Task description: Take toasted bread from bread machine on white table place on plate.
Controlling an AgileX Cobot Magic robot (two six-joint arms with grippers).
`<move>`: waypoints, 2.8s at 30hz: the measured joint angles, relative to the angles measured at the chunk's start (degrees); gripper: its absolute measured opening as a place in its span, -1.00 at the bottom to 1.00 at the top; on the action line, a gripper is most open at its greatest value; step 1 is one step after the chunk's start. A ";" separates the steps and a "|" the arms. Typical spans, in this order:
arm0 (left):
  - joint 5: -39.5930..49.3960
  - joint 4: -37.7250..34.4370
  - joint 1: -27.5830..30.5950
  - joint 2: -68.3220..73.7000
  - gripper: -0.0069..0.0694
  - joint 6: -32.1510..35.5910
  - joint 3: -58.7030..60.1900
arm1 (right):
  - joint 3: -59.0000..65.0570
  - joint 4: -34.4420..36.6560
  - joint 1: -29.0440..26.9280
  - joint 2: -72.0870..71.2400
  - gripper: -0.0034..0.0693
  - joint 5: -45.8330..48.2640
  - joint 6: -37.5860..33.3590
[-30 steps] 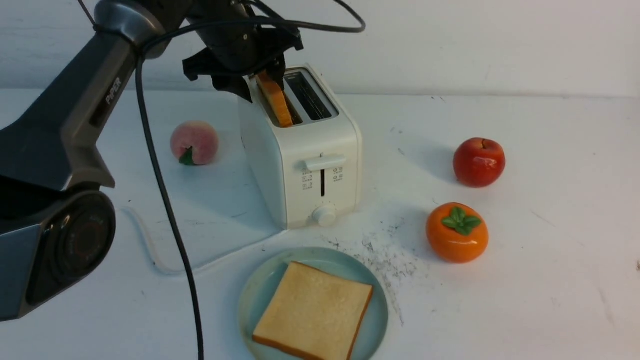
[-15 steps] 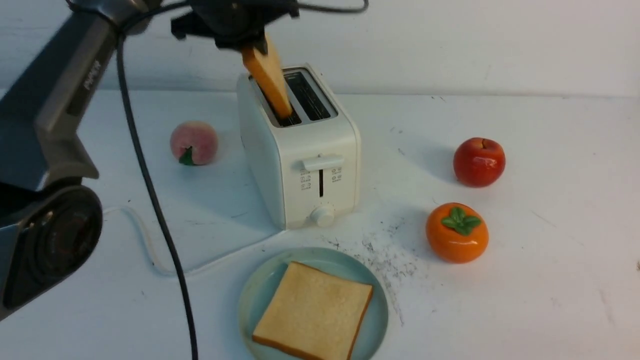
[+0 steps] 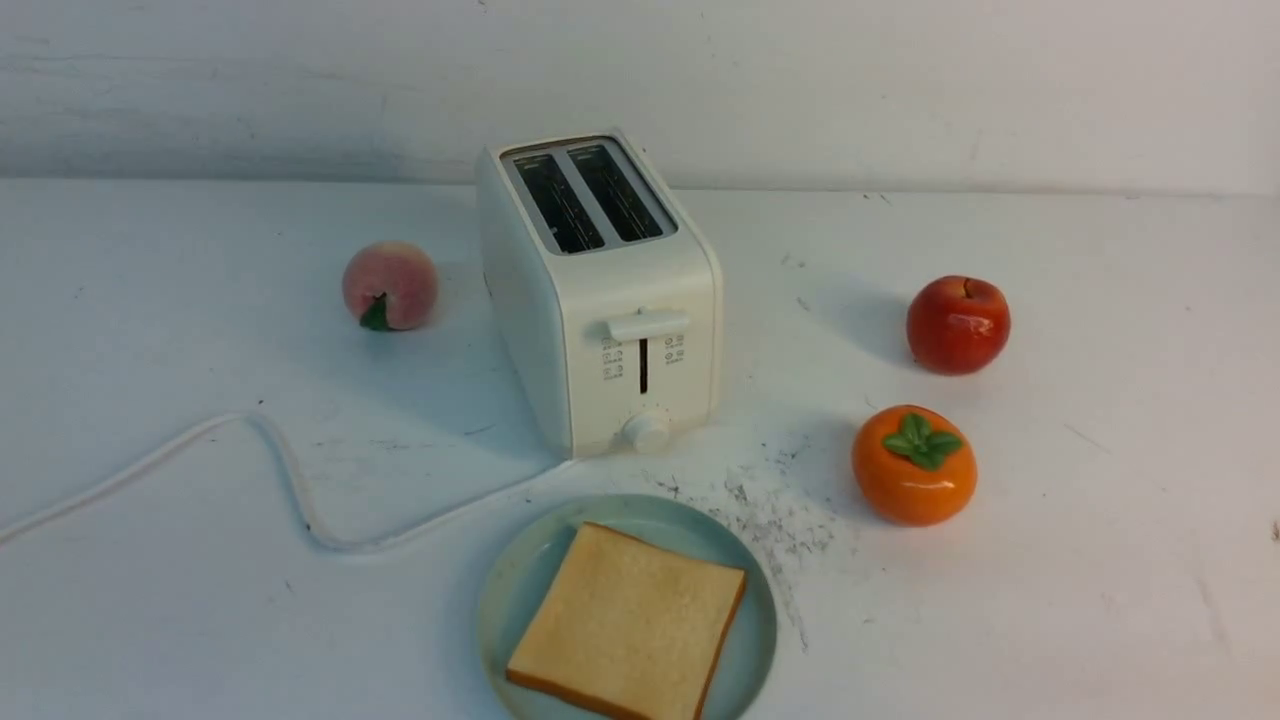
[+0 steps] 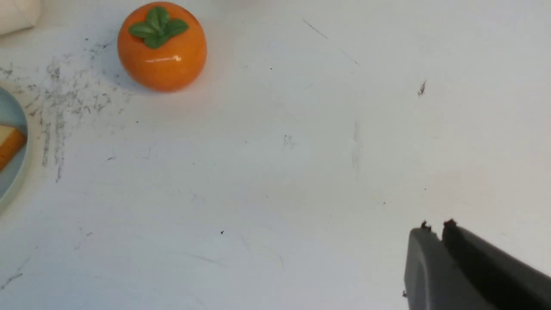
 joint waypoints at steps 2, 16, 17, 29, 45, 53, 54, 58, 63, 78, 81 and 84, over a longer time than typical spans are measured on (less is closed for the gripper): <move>0.00 -0.76 -0.92 -4.89 -0.59 2.67 14.02 | 0.00 0.00 0.00 0.00 -0.76 -0.05 0.00; -21.55 -6.15 -8.24 -5.24 -0.59 22.80 66.09 | 0.00 0.00 0.00 0.00 -0.74 -1.04 0.00; -23.63 -6.50 -8.24 -3.80 -0.59 23.54 66.19 | 0.00 0.05 0.00 0.00 -0.73 -1.04 0.00; -31.68 -7.49 -8.24 5.54 -0.59 24.35 66.19 | 0.00 1.14 0.00 0.00 -0.72 -1.04 0.00; -35.98 -5.27 -8.24 6.04 0.06 24.35 66.19 | 0.00 1.14 0.00 0.00 -0.67 -1.04 0.00; -39.72 -3.61 -8.24 5.98 0.51 24.35 66.19 | -0.31 1.64 0.00 0.00 -0.67 -0.53 0.00; -39.74 -3.26 -8.24 5.78 0.53 24.35 66.19 | -0.84 1.91 0.00 0.00 -0.67 0.28 0.00; -39.94 -1.67 -8.24 2.92 0.56 24.35 66.19 | -4.99 3.94 0.00 0.00 -0.67 4.64 0.00; -40.72 0.77 -8.24 -1.34 0.56 24.35 66.19 | -8.72 5.74 0.00 0.00 -0.67 10.25 -0.16; -36.43 0.89 -8.24 -15.75 -0.34 24.35 66.19 | -9.29 19.37 0.00 -4.17 -0.82 20.06 -7.17; -35.89 0.82 -8.24 -19.31 -0.83 24.87 66.19 | -5.11 25.03 0.00 -8.63 -0.96 9.51 -10.20; -34.97 0.82 -8.24 -20.66 -0.86 25.21 66.19 | 0.80 24.62 0.00 -9.83 -0.96 -4.44 -11.87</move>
